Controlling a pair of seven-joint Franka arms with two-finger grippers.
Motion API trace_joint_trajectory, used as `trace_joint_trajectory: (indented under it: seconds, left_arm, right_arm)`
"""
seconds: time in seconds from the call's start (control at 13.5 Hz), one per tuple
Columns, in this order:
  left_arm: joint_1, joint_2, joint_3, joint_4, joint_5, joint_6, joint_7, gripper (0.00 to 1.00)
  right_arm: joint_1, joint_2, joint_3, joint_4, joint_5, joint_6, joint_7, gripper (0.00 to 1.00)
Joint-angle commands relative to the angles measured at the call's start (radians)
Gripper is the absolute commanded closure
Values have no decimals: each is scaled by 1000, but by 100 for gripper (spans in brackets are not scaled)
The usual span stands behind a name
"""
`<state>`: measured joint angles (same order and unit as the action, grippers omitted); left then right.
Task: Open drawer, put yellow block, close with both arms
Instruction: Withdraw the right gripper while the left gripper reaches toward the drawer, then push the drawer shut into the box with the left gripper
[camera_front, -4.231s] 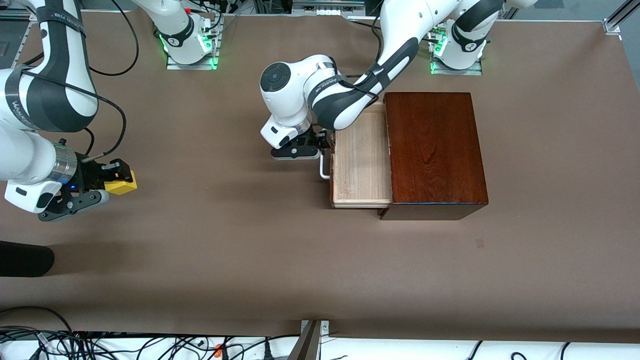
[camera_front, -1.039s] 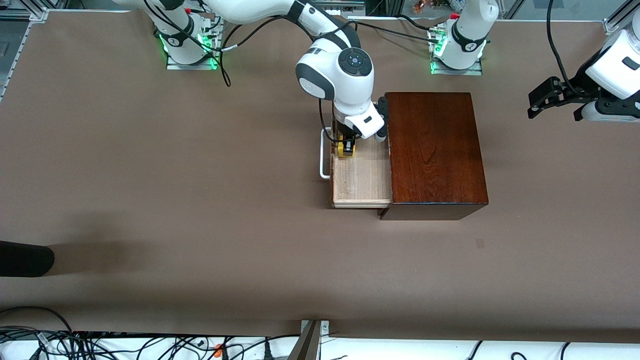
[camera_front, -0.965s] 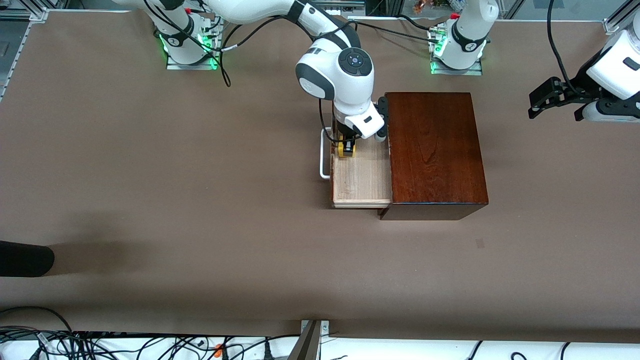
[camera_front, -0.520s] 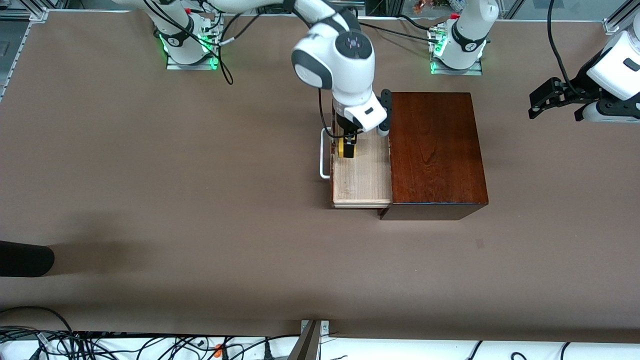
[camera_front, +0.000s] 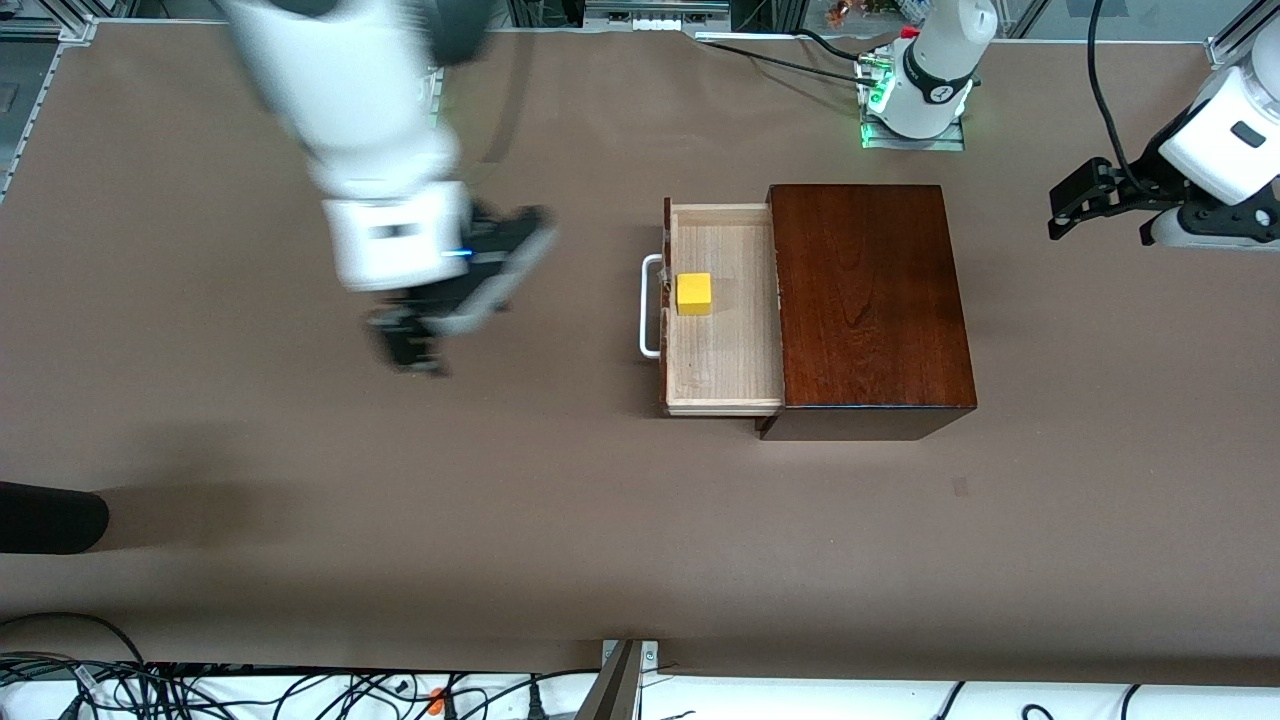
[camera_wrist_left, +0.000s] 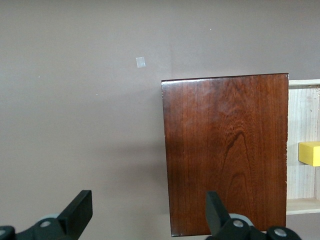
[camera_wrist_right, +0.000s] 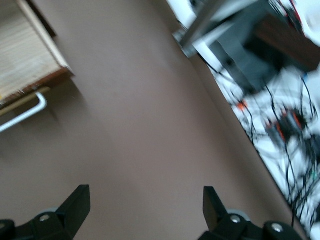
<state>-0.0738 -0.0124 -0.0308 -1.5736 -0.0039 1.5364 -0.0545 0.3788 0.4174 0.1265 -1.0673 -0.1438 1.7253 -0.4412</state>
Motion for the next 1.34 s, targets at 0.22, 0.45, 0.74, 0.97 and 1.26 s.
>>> trace_joint_trajectory:
  seconds: [0.22,0.45,0.74,0.97,1.26]
  left_arm:
    - [-40,124,-156,124,-16,7,16,0]
    - [-111,251,-270,190,-4,51,16,0]
    - [-303,345,-273,196,51,195,85,0]
    - [-446,461,-273,211,139,303,333,0]
    - [-550,650,-265,351,206,332,690,0]
  right_arm:
    - [-189,-428,-89,-532,167,-1,107,0]
    - [-189,-479,-168,-615,168,-30,201,0]
    - [-189,-474,-176,-612,168,-58,373,0]
    - [-184,-457,-174,-597,165,-36,392,0]
    - [-190,-440,-179,-545,158,-63,394,0]
